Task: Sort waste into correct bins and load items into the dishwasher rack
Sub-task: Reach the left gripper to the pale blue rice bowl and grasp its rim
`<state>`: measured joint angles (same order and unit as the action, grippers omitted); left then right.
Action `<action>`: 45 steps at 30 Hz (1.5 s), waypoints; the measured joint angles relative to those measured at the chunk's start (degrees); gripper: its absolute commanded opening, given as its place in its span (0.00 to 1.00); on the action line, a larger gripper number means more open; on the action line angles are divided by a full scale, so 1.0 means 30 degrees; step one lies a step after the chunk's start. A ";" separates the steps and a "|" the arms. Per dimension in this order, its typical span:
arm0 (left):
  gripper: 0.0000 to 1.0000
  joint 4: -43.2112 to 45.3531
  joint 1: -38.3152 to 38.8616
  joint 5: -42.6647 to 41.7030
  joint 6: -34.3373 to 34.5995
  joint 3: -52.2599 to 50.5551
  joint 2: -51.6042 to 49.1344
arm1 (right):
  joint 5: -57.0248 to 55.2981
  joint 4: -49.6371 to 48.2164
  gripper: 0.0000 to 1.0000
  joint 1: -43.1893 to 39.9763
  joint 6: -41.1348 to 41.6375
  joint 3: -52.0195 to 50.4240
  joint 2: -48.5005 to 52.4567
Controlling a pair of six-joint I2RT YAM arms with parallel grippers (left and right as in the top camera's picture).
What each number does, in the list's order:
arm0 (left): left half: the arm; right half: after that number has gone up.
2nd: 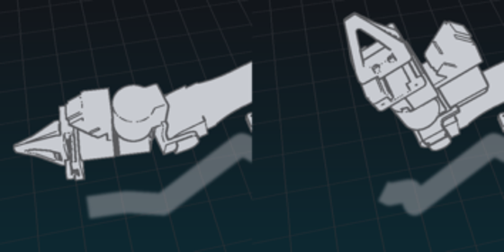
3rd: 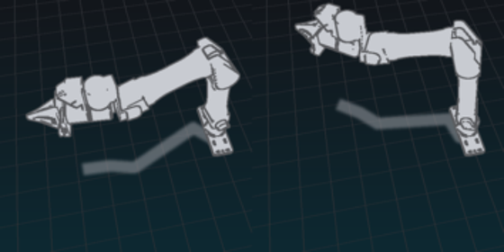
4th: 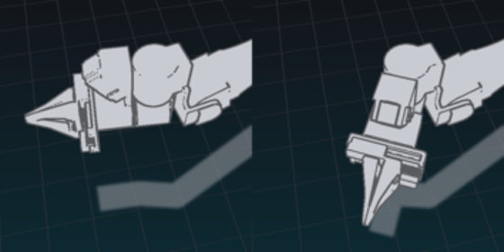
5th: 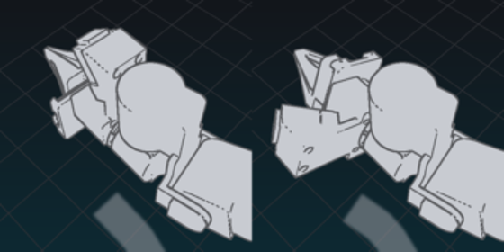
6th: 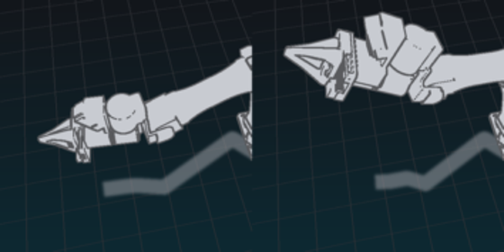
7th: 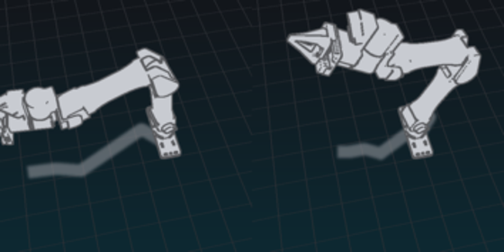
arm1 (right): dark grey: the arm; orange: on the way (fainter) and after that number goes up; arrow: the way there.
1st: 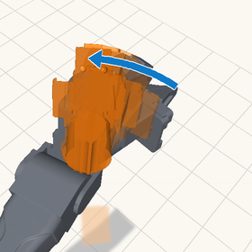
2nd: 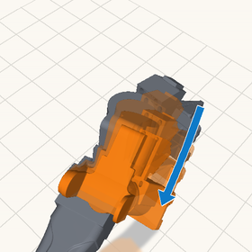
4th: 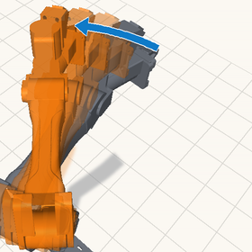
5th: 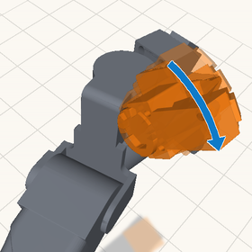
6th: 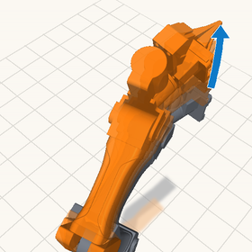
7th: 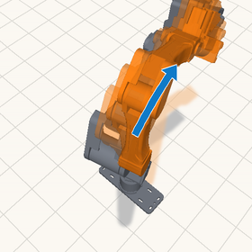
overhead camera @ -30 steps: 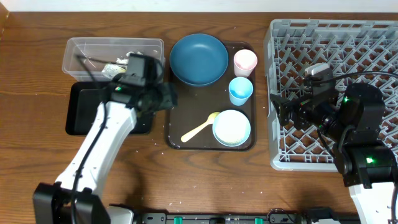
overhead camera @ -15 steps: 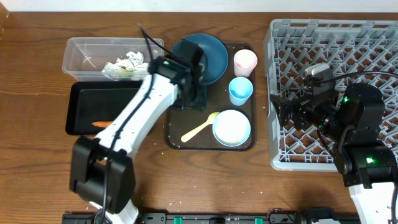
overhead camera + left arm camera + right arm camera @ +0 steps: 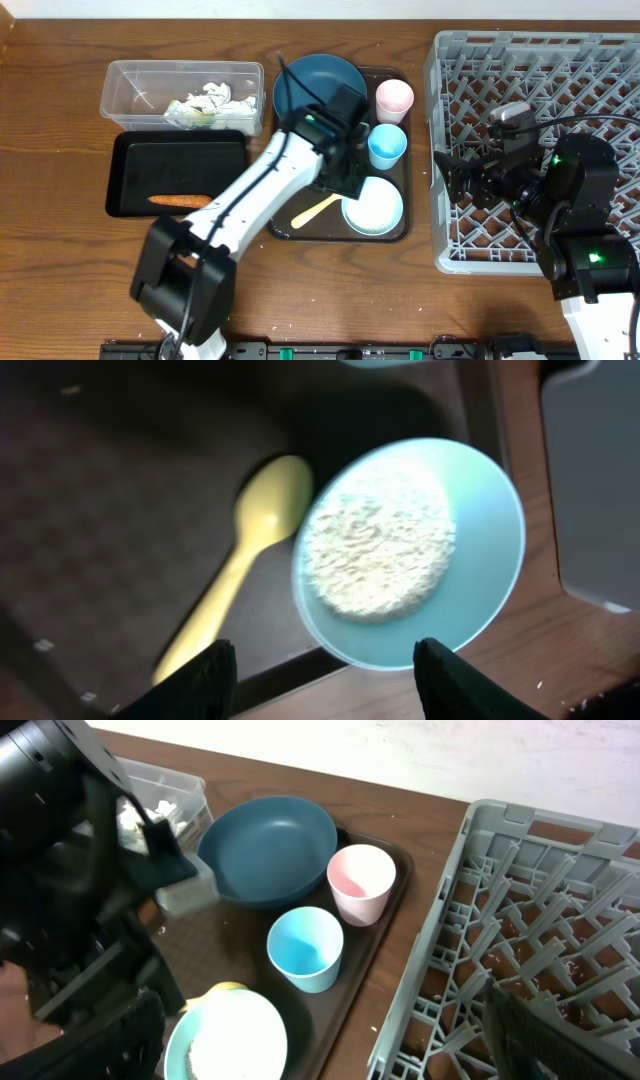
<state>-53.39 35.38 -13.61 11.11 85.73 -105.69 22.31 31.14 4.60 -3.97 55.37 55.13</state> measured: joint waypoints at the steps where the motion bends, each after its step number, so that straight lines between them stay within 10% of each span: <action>1: 0.59 0.0153 0.0255 0.0000 -0.0022 0.0000 -0.0197 | 0.0000 0.0000 0.99 0.0000 0.0000 0.0000 0.0000; 22: 0.58 0.4036 0.4495 0.0168 0.0823 -0.0007 -0.3220 | 0.0000 0.0138 0.99 0.0000 0.0000 0.0000 0.0000; 45: 0.26 0.3738 0.4495 0.1581 0.2441 -0.0007 -0.3541 | 0.0000 0.0284 0.99 0.0000 0.0000 0.0000 0.0000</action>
<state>-42.17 48.86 -8.86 18.44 85.71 -116.31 22.31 31.99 4.60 -3.97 55.37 55.13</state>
